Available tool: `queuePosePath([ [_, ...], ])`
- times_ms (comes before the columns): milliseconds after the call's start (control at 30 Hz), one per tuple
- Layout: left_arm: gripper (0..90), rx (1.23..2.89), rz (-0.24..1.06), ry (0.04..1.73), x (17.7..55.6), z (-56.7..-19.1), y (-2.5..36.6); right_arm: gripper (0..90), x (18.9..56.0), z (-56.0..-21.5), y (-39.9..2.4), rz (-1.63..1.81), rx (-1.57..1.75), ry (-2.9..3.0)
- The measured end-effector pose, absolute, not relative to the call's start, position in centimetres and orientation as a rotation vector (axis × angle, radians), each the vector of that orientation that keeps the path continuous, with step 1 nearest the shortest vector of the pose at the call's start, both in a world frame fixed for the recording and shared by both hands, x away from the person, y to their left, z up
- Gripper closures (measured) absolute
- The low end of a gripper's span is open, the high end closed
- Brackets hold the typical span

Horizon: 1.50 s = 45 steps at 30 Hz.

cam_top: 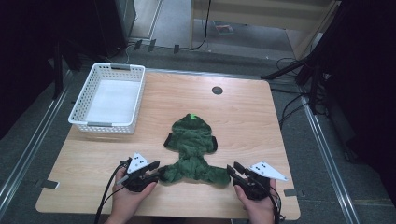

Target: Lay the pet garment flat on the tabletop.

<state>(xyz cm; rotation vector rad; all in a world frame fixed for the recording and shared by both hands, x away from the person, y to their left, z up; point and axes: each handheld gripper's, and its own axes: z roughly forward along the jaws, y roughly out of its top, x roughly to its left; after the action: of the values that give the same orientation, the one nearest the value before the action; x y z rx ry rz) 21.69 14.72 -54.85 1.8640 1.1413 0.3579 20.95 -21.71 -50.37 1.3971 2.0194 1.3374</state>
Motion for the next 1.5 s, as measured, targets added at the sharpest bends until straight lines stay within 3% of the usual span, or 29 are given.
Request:
queuePosePath([
  [133, 59.7, 1.85, 0.309, 1.151, 21.7, -54.6, 15.0, 53.9, 21.0, -49.9, -21.9, 1.412, 1.4, 1.964],
  [233, 46.3, 1.884, 0.228, 1.159, 21.9, -54.7, 14.6, 44.6, 21.5, -51.0, -20.2, 1.332, 1.391, 2.088],
  [300, 40.3, 1.917, 0.241, 1.176, 21.7, -54.9, 14.3, 36.8, 21.8, -51.9, -19.1, 1.261, 1.402, 2.164],
  [400, 39.6, 1.942, 0.254, 1.187, 21.4, -55.0, 14.0, 33.9, 21.5, -52.6, -18.5, 1.196, 1.453, 2.19],
  [500, 55.3, 1.974, 0.275, 1.161, 21.2, -55.0, 13.7, 38.9, 21.1, -53.2, -17.9, 1.079, 1.417, 2.209],
  [600, 76.5, 1.987, 0.236, 1.14, 21.4, -54.9, 13.8, 54.7, 21.1, -53.9, -17.4, 1.007, 1.385, 2.244],
  [633, 82.6, 1.989, 0.214, 1.14, 21.5, -54.8, 14.1, 64.2, 21.0, -54.0, -17.4, 0.987, 1.363, 2.24],
  [700, 86.5, 1.989, 0.177, 1.134, 21.8, -54.3, 14.7, 81.1, 21.0, -53.9, -17.5, 0.907, 1.347, 2.226],
  [733, 86.9, 1.973, 0.154, 1.133, 22.0, -54.0, 15.2, 83.9, 21.2, -53.8, -17.7, 0.881, 1.353, 2.221],
  [967, 86.7, 1.974, 0.093, 1.078, 22.3, -53.0, 16.8, 85.8, 20.6, -52.0, -18.8, 0.967, 1.331, 2.154],
  [1067, 82.2, 1.978, 0.043, 1.056, 22.3, -53.9, 16.6, 79.0, 20.6, -52.8, -18.7, 0.996, 1.343, 2.261],
  [1200, 60.6, 1.916, 0.06, 1.061, 22.5, -53.8, 16.9, 47.7, 20.7, -52.7, -19.3, 1.075, 1.355, 2.208],
  [1267, 48.5, 1.876, 0.089, 1.091, 22.5, -53.7, 17.2, 43.9, 20.9, -52.3, -20.1, 1.142, 1.386, 2.154],
  [1400, 44.4, 1.919, 0.134, 1.1, 22.5, -54.2, 17.0, 42.2, 21.0, -52.3, -21.3, 1.18, 1.386, 2.115],
  [1500, 40.0, 1.897, 0.186, 1.132, 22.4, -54.5, 17.1, 35.3, 21.2, -52.3, -21.9, 1.191, 1.369, 2.072],
])
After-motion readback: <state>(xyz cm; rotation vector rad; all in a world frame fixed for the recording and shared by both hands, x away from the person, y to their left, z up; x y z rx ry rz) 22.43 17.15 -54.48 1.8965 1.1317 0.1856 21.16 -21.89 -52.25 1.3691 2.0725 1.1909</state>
